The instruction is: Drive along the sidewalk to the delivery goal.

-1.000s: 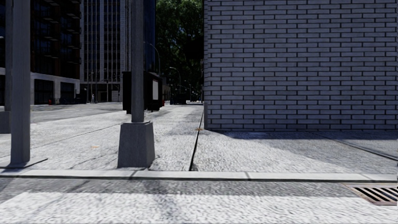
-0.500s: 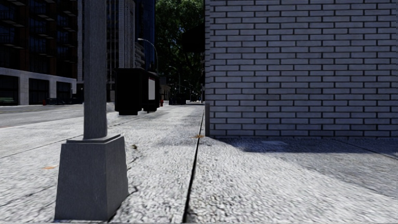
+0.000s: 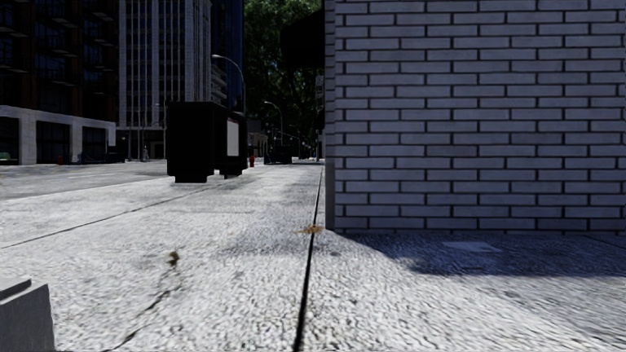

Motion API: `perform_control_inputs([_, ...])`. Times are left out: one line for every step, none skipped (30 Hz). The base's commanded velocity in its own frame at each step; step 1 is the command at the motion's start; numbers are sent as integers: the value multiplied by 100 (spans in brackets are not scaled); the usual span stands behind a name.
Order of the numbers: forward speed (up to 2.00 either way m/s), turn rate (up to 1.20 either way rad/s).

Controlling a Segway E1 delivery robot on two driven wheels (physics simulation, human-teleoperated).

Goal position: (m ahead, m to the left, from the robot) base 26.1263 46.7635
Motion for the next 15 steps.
perform_control_inputs([123, 0])
perform_control_inputs([123, 0])
perform_control_inputs([123, 0])
perform_control_inputs([123, 0])
perform_control_inputs([123, 0])
perform_control_inputs([123, 0])
perform_control_inputs([123, 1])
perform_control_inputs([123, 8])
perform_control_inputs([123, 8])
perform_control_inputs([123, 12])
perform_control_inputs([123, 16])
perform_control_inputs([124, 22])
perform_control_inputs([124, 27])
perform_control_inputs([124, 27])
perform_control_inputs([124, 34])
